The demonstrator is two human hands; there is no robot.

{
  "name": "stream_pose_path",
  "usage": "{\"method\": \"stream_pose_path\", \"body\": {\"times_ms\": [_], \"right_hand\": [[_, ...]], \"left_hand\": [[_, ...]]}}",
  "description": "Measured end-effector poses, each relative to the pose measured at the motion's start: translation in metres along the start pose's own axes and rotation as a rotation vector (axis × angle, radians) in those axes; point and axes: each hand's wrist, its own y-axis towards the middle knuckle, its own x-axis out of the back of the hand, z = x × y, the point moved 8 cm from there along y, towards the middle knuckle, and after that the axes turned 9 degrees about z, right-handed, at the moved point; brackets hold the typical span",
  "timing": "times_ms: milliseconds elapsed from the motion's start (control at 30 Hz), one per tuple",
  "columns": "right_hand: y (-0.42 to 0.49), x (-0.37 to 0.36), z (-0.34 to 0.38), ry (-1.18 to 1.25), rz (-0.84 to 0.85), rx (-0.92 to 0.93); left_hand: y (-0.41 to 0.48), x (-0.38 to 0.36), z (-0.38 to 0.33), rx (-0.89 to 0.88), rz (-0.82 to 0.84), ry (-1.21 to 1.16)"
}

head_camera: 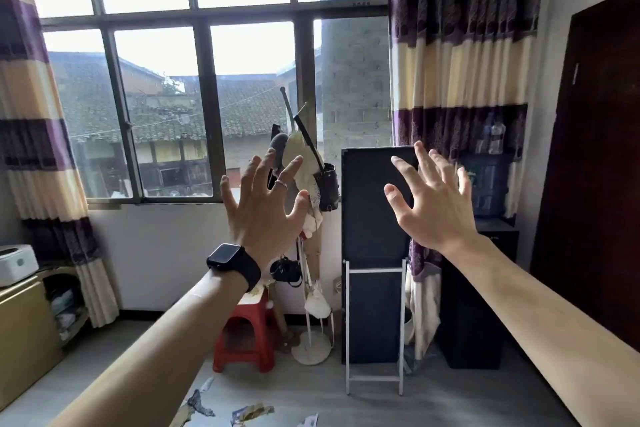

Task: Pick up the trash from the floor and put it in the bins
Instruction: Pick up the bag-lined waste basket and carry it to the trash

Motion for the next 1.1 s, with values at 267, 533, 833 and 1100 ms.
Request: {"method": "stream_pose_path", "body": {"times_ms": [267,533,833,1100], "right_hand": [[-0.083,-0.012,-0.024,0.126,-0.142,0.005],[-0.236,-0.094,-0.108,0.237,0.012,-0.158],[-0.437,-0.181,-0.226,0.213,0.334,-0.590],[-0.519,-0.215,-0.280,0.155,0.514,-0.832]], "left_hand": [[-0.056,-0.053,-0.027,-0.064,-0.002,-0.077],[-0.184,-0.184,-0.077,-0.040,0.286,-0.241],[-0.322,-0.322,-0.170,-0.022,0.793,-0.332],[-0.404,-0.419,-0.213,-0.060,1.236,-0.339]]}}
